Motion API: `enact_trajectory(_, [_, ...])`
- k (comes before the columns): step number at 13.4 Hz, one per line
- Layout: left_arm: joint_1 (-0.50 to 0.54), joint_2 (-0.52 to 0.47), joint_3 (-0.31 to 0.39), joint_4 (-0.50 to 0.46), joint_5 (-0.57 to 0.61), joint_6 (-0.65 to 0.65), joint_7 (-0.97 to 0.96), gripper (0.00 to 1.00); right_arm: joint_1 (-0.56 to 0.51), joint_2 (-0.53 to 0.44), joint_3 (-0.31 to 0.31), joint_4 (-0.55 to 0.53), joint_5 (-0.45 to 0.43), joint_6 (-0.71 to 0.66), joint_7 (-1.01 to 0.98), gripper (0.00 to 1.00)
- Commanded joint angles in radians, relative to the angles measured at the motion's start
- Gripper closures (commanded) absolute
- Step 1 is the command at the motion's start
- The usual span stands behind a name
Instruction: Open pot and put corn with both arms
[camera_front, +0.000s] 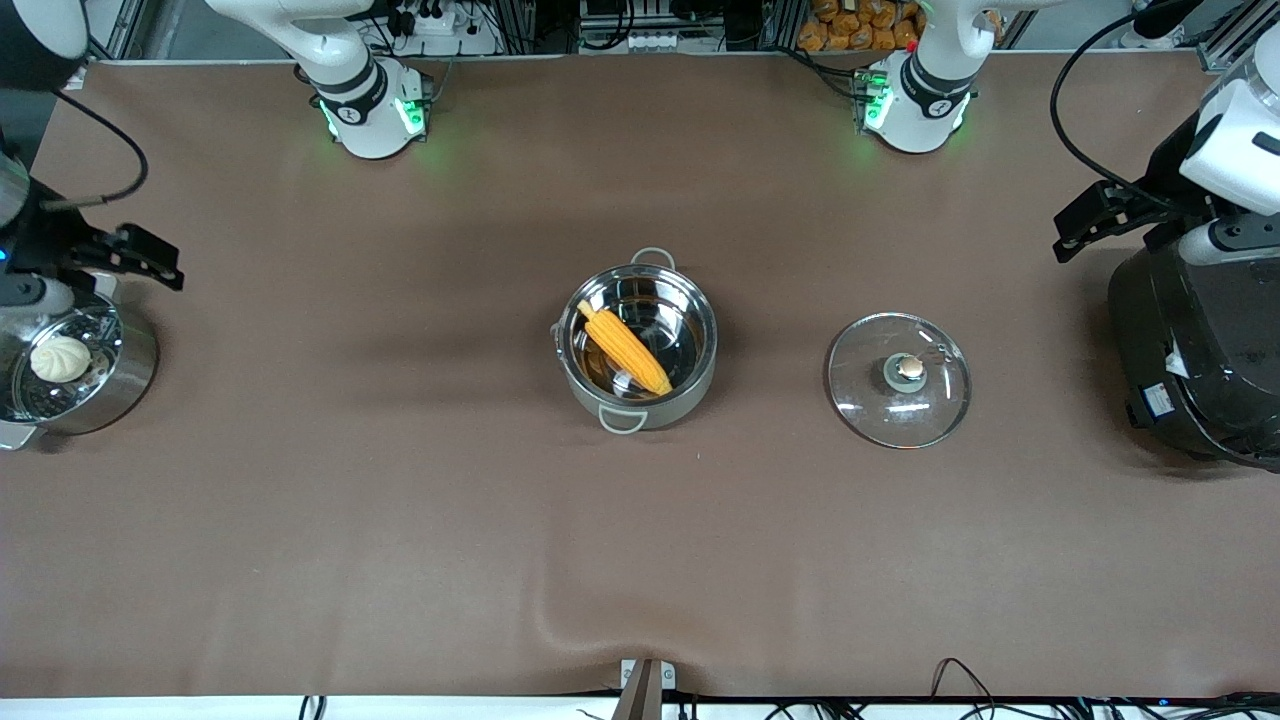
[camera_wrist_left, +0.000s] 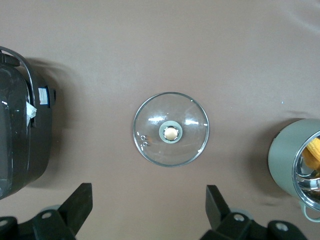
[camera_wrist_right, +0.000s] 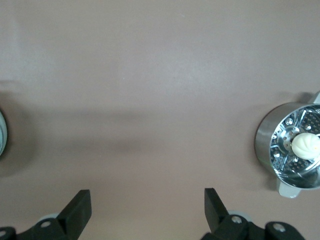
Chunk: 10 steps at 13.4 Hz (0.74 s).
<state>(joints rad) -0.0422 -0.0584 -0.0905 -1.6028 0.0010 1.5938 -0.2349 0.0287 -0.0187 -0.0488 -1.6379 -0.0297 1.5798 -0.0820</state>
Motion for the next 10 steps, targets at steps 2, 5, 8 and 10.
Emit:
enact_trajectory(2, [0.012, -0.015, -0.006, 0.014, -0.001, -0.035, 0.017, 0.00, -0.062, -0.023, 0.027, 0.038, 0.020, -0.058, -0.041, 0.00])
enact_trajectory(5, [0.008, -0.015, -0.006, 0.015, 0.001, -0.037, 0.017, 0.00, -0.082, -0.030, 0.015, 0.038, 0.102, -0.078, -0.003, 0.00])
enact_trajectory(8, [0.005, -0.017, -0.005, 0.015, 0.001, -0.051, 0.019, 0.00, -0.081, -0.030, 0.017, 0.072, 0.094, -0.104, 0.073, 0.00])
enact_trajectory(10, [0.004, -0.018, -0.002, 0.020, 0.001, -0.051, 0.019, 0.00, -0.078, -0.032, 0.012, 0.072, 0.085, -0.104, 0.062, 0.00])
